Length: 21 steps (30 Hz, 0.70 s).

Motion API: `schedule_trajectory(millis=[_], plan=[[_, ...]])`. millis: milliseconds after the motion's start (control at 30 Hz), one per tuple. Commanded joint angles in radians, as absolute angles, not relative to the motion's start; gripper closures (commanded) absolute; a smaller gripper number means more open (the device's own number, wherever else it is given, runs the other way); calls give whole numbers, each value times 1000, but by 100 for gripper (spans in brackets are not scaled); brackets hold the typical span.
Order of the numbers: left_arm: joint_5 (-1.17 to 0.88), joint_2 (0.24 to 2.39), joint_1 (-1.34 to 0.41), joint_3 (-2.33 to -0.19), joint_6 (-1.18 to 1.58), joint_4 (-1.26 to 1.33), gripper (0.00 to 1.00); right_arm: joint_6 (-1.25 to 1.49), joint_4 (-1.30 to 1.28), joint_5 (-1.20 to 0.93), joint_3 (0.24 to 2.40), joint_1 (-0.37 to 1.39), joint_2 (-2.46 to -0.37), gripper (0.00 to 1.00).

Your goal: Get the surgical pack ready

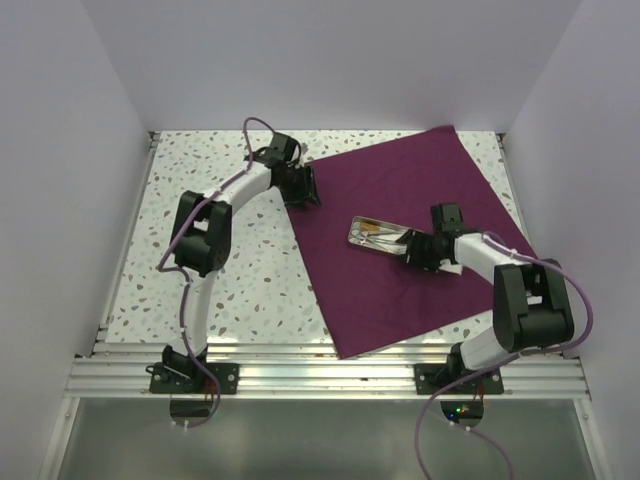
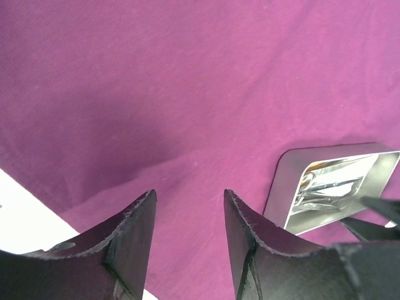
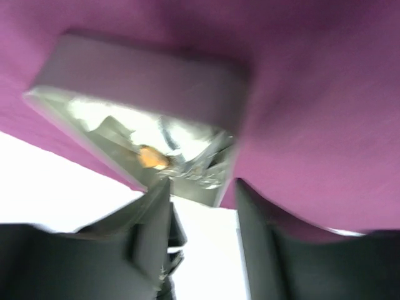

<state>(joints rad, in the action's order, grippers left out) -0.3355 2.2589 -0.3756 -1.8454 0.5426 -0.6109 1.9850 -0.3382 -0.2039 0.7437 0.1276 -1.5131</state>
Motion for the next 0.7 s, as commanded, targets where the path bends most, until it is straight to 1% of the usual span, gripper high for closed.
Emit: schedule_trajectory(millis=[0, 67, 100, 133, 167, 200, 233, 267, 300, 333, 367, 400, 433, 533, 667], plan=[[-341, 2260, -379, -1862, 569, -563, 48, 2007, -500, -225, 897, 115, -1540, 47], [-298, 2273, -380, -1879, 571, -600, 47, 1899, -552, -216, 975, 115, -1555, 41], [-260, 2282, -380, -1890, 563, -618, 46, 1854, -622, -209, 1011, 115, -1563, 38], [-243, 2295, -379, -1931, 558, -673, 46, 1745, -665, -187, 1047, 117, -1575, 36], [-221, 2330, -379, -1959, 549, -708, 46, 1685, -742, -170, 1131, 117, -1597, 35], [-168, 2350, -379, -1989, 546, -747, 45, 1624, -788, -154, 1179, 120, -1612, 34], [-140, 2370, -379, -2044, 543, -828, 46, 1494, -829, -108, 1227, 120, -1624, 33], [-114, 2399, -379, -2065, 540, -857, 46, 1426, -863, -72, 1318, 121, -1637, 32], [-62, 2402, -379, -2068, 523, -873, 46, 1352, -923, -31, 1366, 121, -1669, 32], [-31, 2401, -380, -2054, 515, -885, 46, 1209, -960, -3, 1414, 120, -1687, 31], [-3, 2396, -382, -2046, 508, -890, 45, 1150, -1010, 79, 1513, 123, -1713, 30], [58, 2395, -387, -2034, 486, -893, 45, 1097, -1069, 104, 1547, 124, -1742, 29], [83, 2395, -388, -2031, 474, -896, 45, 1015, -1069, 113, 1566, 126, -1746, 30], [161, 2410, -403, -2033, 427, -907, 45, 922, -1054, 169, 1562, 126, -1721, 30], [236, 2442, -423, -2026, 388, -919, 45, 855, -1045, 213, 1516, 126, -1694, 29]])
